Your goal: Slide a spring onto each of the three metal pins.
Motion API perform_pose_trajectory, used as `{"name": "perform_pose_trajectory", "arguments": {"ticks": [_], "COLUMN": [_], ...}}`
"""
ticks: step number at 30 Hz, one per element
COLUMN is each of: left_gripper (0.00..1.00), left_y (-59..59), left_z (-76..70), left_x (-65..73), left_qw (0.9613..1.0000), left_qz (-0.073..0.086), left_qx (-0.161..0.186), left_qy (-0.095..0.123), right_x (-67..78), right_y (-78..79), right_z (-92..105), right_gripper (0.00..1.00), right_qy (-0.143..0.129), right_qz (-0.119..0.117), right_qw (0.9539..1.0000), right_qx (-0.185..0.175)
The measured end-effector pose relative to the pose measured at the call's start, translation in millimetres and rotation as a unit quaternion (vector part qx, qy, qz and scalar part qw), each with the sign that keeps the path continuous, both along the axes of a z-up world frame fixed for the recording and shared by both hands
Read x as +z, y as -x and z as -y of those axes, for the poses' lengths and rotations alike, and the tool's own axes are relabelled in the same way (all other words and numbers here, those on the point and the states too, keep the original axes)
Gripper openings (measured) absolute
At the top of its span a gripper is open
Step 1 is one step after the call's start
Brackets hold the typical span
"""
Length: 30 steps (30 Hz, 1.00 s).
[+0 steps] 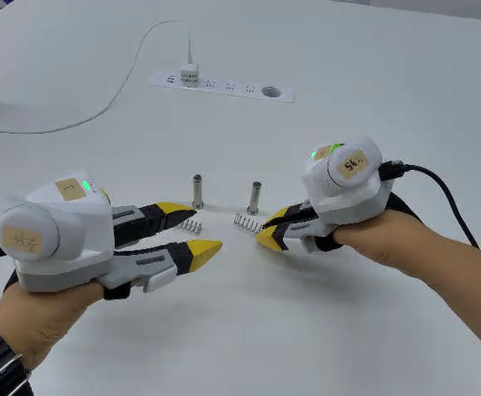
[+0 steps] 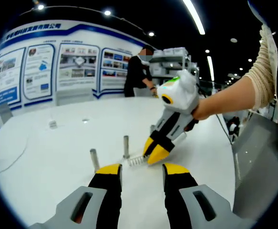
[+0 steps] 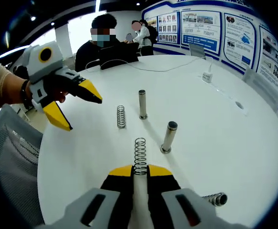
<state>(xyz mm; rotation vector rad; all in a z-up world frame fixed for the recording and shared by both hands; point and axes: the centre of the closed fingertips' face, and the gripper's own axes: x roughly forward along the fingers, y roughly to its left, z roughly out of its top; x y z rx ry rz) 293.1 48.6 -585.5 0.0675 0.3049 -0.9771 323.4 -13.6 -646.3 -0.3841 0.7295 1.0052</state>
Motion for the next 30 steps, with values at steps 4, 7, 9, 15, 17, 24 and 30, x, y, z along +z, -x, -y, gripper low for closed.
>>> {"name": "perform_pose_trajectory", "arguments": {"ticks": [4, 7, 9, 15, 17, 24, 30], "left_gripper": [0.34, 0.34, 0.34, 0.33, 0.33, 0.30, 0.25], "left_y": [1.9, 3.7, 4.8, 10.0, 11.8, 23.5, 33.5], "left_z": [2.4, 4.1, 5.3, 11.8, 14.0, 25.3, 31.5], "left_x": [-1.1, -0.6, -0.1, 2.0, 1.0, 0.1, -2.4], "left_qw": [1.0000, 0.9998, 0.9997, 0.9985, 0.9979, 0.9935, 0.9885], "left_qz": [0.000, 0.004, 0.007, 0.014, 0.016, 0.030, 0.040], "left_qx": [-0.006, -0.015, -0.022, -0.050, -0.058, -0.102, -0.134], "left_qy": [-0.003, -0.008, -0.011, -0.021, -0.025, -0.042, -0.059], "right_x": [11.8, 20.8, 25.7, 44.8, 46.9, 49.8, 49.2], "right_y": [11.5, 19.7, 25.0, 41.3, 43.0, 59.1, 69.0], "right_z": [-1.8, -2.9, -3.7, -7.3, -8.3, -10.6, -9.2], "right_gripper": [0.11, 0.11, 0.11, 0.11, 0.11, 0.11, 0.11], "right_qy": [0.003, 0.002, 0.005, 0.014, 0.017, 0.039, 0.055], "right_qz": [0.009, 0.011, 0.012, 0.025, 0.027, 0.019, 0.004], "right_qw": [0.9997, 0.9992, 0.9986, 0.9954, 0.9941, 0.9867, 0.9812], "right_qx": [0.023, 0.038, 0.052, 0.091, 0.104, 0.157, 0.185]}}
